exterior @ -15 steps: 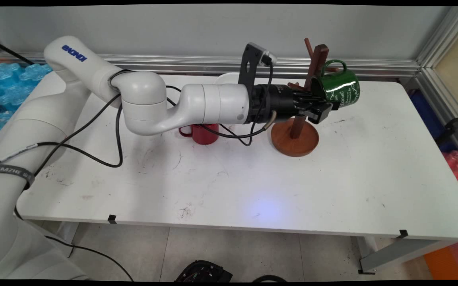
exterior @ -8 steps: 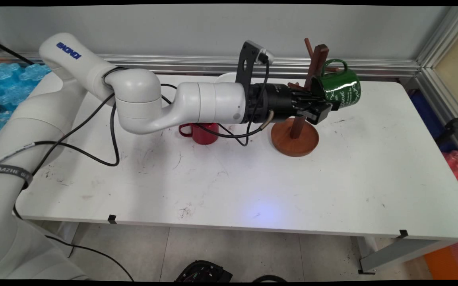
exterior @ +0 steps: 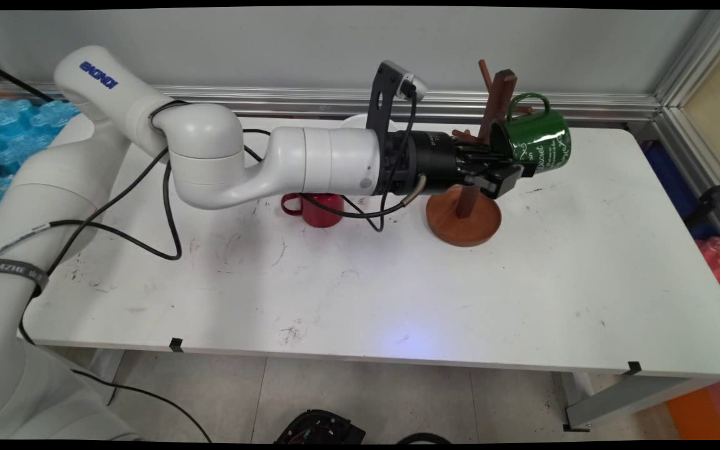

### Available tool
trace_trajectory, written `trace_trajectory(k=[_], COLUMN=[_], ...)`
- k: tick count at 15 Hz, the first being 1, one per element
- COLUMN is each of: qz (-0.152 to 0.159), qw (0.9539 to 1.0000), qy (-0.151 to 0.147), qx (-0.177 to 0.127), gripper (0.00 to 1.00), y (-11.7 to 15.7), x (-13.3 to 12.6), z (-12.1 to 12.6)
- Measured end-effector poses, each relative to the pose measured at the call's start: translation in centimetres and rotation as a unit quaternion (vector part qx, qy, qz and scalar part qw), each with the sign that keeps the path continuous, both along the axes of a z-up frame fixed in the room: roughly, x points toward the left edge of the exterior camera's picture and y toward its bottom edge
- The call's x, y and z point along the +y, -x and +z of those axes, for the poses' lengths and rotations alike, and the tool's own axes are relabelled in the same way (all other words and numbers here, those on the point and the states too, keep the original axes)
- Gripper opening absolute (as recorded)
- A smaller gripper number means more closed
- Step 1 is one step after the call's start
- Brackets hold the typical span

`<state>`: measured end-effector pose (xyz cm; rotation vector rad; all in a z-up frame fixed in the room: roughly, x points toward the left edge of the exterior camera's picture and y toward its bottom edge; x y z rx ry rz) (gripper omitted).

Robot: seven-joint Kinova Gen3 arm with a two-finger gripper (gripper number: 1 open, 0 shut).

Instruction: Place the picked object on the table

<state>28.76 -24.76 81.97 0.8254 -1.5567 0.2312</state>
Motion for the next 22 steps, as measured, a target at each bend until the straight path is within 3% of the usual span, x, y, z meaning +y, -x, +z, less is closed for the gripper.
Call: trace_trajectory(k=[9,22], qz=[-0.014,-0.018], qw=[0.9999,0.9993], qy=[-0.004,0.007], qx=[-0.006,-0.032], gripper=[0.0,0.0], y=[-1.0,-5.6], x=[1.3,2.2], z=[0.9,4.3])
